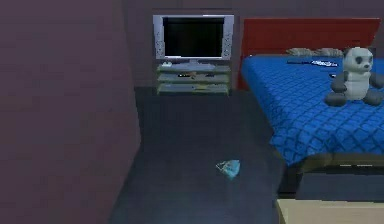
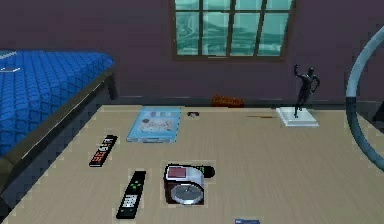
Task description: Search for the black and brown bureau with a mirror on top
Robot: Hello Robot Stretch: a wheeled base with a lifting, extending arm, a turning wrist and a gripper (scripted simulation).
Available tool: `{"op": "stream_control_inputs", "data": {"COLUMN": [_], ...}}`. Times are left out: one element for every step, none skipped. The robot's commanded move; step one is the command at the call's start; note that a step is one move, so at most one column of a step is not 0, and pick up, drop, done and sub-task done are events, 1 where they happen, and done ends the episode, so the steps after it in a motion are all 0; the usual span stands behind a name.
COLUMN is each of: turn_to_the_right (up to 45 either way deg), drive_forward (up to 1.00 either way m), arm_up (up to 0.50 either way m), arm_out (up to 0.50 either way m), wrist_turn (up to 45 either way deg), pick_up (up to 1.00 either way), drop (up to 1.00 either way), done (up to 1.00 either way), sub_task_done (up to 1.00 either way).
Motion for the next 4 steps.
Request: {"op": "stream_control_inputs", "data": {"turn_to_the_right": [-3.0,0.0,-12.0,0.0], "drive_forward": [0.0,0.5,0.0,0.95], "arm_up": [0.0,0.0,0.0,0.0], "arm_out": [0.0,0.0,0.0,0.0], "wrist_turn": [0.0,0.0,0.0,0.0], "pick_up": [0.0,0.0,0.0,0.0], "drop": [0.0,0.0,0.0,0.0], "done": [0.0,0.0,0.0,0.0], "sub_task_done": [0.0,0.0,0.0,0.0]}}
